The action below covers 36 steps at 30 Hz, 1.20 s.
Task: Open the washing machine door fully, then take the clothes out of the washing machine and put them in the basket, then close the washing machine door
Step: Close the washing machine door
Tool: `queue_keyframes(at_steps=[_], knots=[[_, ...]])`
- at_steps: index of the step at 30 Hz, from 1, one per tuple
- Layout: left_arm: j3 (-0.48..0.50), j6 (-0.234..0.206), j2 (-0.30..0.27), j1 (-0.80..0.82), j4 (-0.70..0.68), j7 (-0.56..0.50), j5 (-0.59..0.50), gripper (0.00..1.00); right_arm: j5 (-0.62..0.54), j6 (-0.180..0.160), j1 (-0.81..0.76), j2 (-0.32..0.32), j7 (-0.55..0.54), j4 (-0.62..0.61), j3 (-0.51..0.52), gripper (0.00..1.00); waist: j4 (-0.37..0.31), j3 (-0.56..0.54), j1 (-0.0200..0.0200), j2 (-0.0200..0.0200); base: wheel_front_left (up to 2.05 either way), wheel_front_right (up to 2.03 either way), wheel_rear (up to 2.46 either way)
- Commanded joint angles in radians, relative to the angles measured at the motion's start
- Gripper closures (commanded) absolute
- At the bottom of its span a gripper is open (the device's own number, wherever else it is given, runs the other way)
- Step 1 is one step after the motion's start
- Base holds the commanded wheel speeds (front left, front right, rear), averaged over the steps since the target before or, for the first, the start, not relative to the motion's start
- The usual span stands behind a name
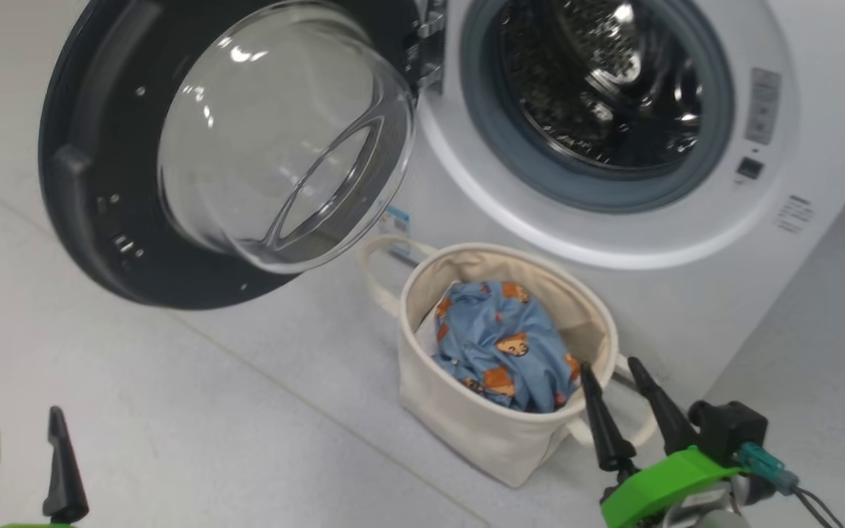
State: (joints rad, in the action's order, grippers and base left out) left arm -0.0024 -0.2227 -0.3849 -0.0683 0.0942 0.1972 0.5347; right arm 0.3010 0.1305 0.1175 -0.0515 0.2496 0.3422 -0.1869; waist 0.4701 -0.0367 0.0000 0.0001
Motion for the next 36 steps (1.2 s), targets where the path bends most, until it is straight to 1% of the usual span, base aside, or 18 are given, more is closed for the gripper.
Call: queue_keyframes(at_steps=[1,5,9,14,15,16,19,21,24,28,29,30,31,36], knots=[[0.055,-0.009,-0.014,0.031,-0.042,0.017,0.008,0.00,0.001,0.000,0.047,0.001,0.012,-0.020,-0.032,0.00,0.017,0.018,0.0000,-0.0001,0.00,0.00,0.00],[0.081,-0.019,0.002,0.009,-0.060,0.033,0.024,0.00,0.011,0.000,0.081,0.001,0.012,0.003,-0.069,0.00,0.025,0.026,0.0000,-0.0001,0.00,0.00,0.00],[0.096,-0.019,0.008,-0.002,-0.066,0.039,0.035,0.00,0.016,0.000,0.091,0.001,0.012,0.011,-0.082,0.00,0.025,0.025,0.0000,-0.0001,0.00,0.00,0.00],[0.117,-0.002,0.002,-0.007,-0.075,0.044,0.055,0.00,0.016,0.000,0.095,0.001,0.012,0.017,-0.081,0.00,0.022,0.023,0.0000,-0.0001,0.00,0.00,0.00],[0.124,0.004,0.000,-0.004,-0.079,0.045,0.062,0.87,0.017,0.000,0.095,0.001,0.012,0.017,-0.080,0.00,0.021,0.023,0.0000,-0.0001,0.00,0.00,0.00],[0.130,0.011,-0.003,-0.003,-0.080,0.045,0.072,0.99,0.016,0.000,0.094,0.001,0.012,0.017,-0.079,0.00,0.020,0.023,0.0000,-0.0001,0.00,0.00,0.00],[0.159,0.035,-0.018,0.008,-0.072,0.033,0.115,1.00,0.016,0.000,0.088,0.001,0.012,0.016,-0.076,0.00,0.018,0.023,0.0000,-0.0001,0.00,0.00,0.00],[0.191,0.062,-0.031,0.028,-0.063,0.016,0.167,1.00,0.013,0.000,0.085,0.001,0.012,0.014,-0.074,0.00,0.017,0.026,0.0000,-0.0001,0.00,0.00,0.00],[0.251,0.112,-0.061,0.075,-0.037,-0.028,0.271,1.00,0.007,0.000,0.082,0.001,0.012,0.013,-0.072,0.00,0.015,0.028,0.0000,-0.0001,0.00,0.00,0.00],[0.339,0.192,-0.107,0.171,0.024,-0.129,0.461,1.00,-0.003,0.000,0.084,0.001,0.012,0.011,-0.072,0.00,0.011,0.038,0.0000,-0.0001,0.00,0.00,0.00],[0.355,0.208,-0.124,0.197,0.047,-0.157,0.499,1.00,-0.007,0.000,0.087,0.001,0.012,0.011,-0.071,0.00,0.010,0.042,0.0000,-0.0001,0.00,0.00,0.00],[0.370,0.216,-0.149,0.220,0.077,-0.175,0.518,1.00,-0.013,0.000,0.089,0.001,0.012,0.011,-0.069,0.00,0.009,0.045,0.0000,-0.0001,0.00,0.00,0.00],[0.387,0.230,-0.184,0.275,0.146,-0.222,0.568,1.00,-0.021,0.000,0.093,0.001,0.012,0.012,-0.065,0.00,0.006,0.053,0.0000,-0.0001,0.00,0.00,0.00],[0.428,0.263,-0.227,0.442,0.344,-0.359,0.737,1.00,-0.045,0.000,0.104,-0.002,0.012,0.018,-0.060,0.00,0.000,0.072,0.0000,-0.0001,0.00,0.00,0.00]])
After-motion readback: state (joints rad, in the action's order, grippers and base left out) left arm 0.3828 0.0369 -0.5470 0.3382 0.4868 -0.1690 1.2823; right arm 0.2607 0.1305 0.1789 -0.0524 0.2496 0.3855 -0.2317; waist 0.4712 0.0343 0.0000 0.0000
